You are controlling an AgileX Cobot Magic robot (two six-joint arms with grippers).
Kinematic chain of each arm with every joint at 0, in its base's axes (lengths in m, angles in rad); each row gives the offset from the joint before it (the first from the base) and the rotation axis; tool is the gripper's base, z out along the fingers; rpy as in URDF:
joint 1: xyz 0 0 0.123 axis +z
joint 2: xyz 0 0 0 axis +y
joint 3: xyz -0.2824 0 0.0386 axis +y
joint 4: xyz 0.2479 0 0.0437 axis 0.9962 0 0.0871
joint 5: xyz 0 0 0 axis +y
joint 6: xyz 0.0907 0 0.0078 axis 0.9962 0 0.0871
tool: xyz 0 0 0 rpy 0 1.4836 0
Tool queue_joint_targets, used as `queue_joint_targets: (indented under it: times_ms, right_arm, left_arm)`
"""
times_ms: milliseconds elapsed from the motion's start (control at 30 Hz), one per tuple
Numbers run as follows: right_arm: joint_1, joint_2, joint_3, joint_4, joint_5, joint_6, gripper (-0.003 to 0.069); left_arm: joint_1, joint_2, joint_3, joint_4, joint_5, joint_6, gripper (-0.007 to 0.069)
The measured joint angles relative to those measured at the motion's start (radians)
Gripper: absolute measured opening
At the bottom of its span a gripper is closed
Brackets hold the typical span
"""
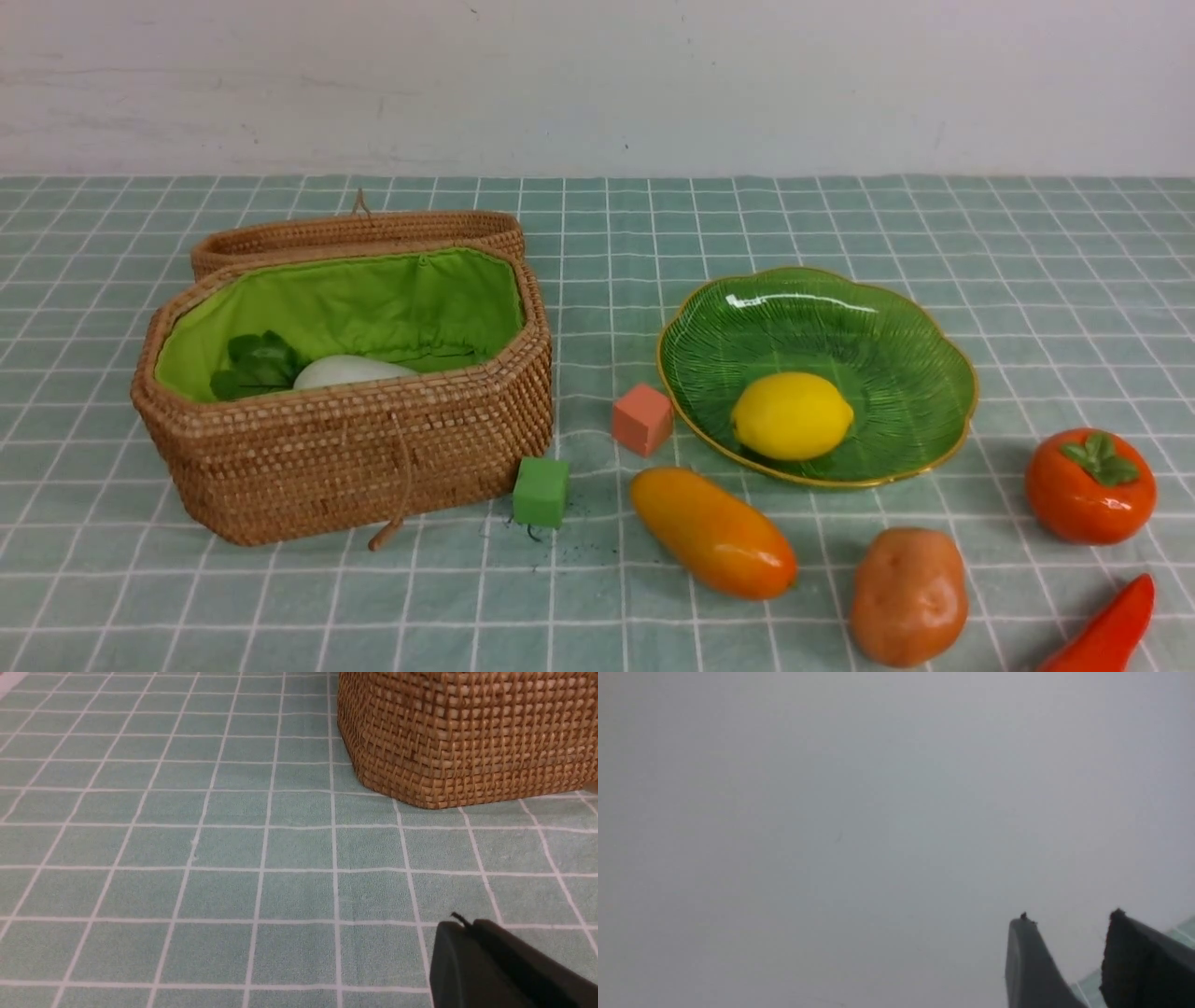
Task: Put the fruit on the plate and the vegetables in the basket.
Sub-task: Grab a tomato with your right arm and place it on the plate on the right.
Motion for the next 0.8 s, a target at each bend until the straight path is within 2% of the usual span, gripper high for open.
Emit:
queue_joint_targets:
  times_ms: [133,233,267,367,500,633,767,800]
  right_arm:
    - [0.000,0.218,-0.312,-0.097,0.121,0.010,0.0242]
    - [0.007,0.399,-0.493,-0.193,0.303,0.010,0.0242]
    - [0.007,0.410,-0.502,-0.198,0.318,0.010,0.0242]
    - [0.008,0.562,-0.584,-0.249,0.538,0.010,0.0242]
    - [0.008,0.759,-0.586,-0.282,0.728,0.011,0.0242]
    - [0.008,0.891,-0.576,-0.230,0.812,0.045,0.0242]
    - [-0.004,1.043,-0.583,-0.015,0.799,-0.034,0.0244]
    - [-0.004,1.049,-0.585,-0.003,0.797,-0.043,0.0244]
  left_arm:
    - [0.000,0.000,0.000,0.002,0.000,0.000,0.0016]
    - [0.000,0.000,0.000,0.002,0.000,0.000,0.0019]
    - [0.000,0.000,0.000,0.002,0.000,0.000,0.0020]
    - [0.000,0.000,0.000,0.003,0.000,0.000,0.0022]
    - [0.000,0.000,0.000,0.003,0.000,0.000,0.0027]
    - [0.000,0.000,0.000,0.003,0.000,0.000,0.0029]
    - [0.000,0.000,0.000,0.003,0.000,0.000,0.0034]
    - [0.000,0.000,0.000,0.003,0.000,0.000,0.0034]
